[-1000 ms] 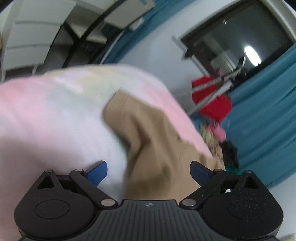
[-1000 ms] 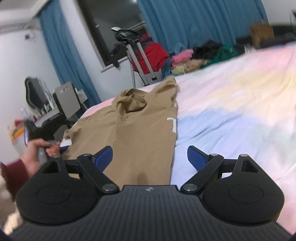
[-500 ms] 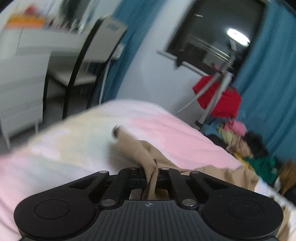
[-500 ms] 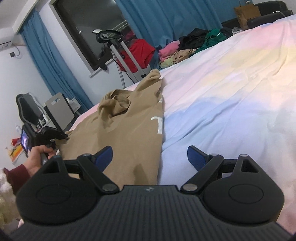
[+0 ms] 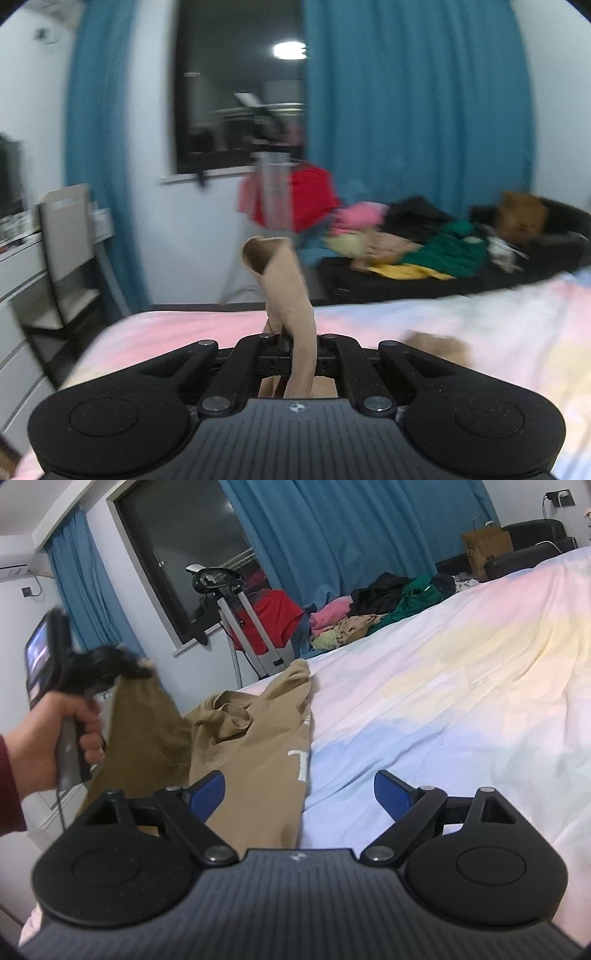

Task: Fold clothes

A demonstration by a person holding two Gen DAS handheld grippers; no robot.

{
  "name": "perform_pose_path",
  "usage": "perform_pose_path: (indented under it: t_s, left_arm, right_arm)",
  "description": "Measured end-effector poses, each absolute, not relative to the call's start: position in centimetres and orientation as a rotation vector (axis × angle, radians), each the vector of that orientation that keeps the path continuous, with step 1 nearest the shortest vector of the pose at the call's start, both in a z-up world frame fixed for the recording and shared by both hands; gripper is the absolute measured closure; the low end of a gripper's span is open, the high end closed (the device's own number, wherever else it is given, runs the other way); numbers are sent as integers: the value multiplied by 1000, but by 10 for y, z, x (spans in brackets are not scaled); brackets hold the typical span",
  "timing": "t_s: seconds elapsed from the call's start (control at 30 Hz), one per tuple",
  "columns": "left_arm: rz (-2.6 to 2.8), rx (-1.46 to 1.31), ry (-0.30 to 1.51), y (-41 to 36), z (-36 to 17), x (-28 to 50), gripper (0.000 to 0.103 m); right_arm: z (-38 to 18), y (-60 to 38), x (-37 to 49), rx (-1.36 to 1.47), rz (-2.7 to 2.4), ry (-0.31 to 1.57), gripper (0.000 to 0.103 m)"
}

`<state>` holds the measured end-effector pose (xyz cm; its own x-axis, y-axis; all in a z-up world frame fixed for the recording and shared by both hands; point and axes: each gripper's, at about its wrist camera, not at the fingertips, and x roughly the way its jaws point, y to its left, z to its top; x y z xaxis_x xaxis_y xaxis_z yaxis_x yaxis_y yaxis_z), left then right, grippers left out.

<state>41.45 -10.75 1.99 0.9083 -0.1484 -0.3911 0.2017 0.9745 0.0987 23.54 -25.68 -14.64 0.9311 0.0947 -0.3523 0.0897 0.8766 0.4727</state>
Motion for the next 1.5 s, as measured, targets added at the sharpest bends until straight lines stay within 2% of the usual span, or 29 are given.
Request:
perform_pose_path:
  t_s: [0.17, 0.27, 0.33, 0.5, 0.63, 0.87, 1.07, 1.23, 1.43, 1.5]
  left_arm:
    - [-248, 154, 501, -174, -21, 424, 99]
    - [-283, 100, 580, -185, -46, 434, 83]
    - [-281, 97, 602, -179, -57, 438, 55]
    - [-298, 100, 600, -146, -52, 416, 46]
    - [-300, 75, 555, -106, -21, 349, 36]
    - [-244, 46, 533, -28, 10, 201, 30]
    - [-124, -56, 511, 41, 25, 109, 29]
    - [-126, -96, 467, 75, 38, 70, 27]
    - [-151, -135, 441, 99, 38, 59, 26]
    - [-138, -114, 440, 105, 34, 56, 26]
  right_arm:
    - [-155, -266, 244, 528, -14, 396, 14]
    - [-161, -269, 249, 537, -13, 410, 14]
    - [-164, -270, 253, 542, -7, 418, 14]
    - [-167, -270, 259, 546, 14, 427, 14]
    - [-160, -266, 255, 527, 27, 409, 14]
    - [-143, -253, 233, 460, 67, 368, 14]
    - [-128, -236, 197, 472, 156, 418, 14]
    - [-127, -224, 174, 586, 284, 548, 14]
    - [-131, -174, 157, 632, 480, 725, 14]
    - [-131, -150, 156, 640, 543, 763, 20]
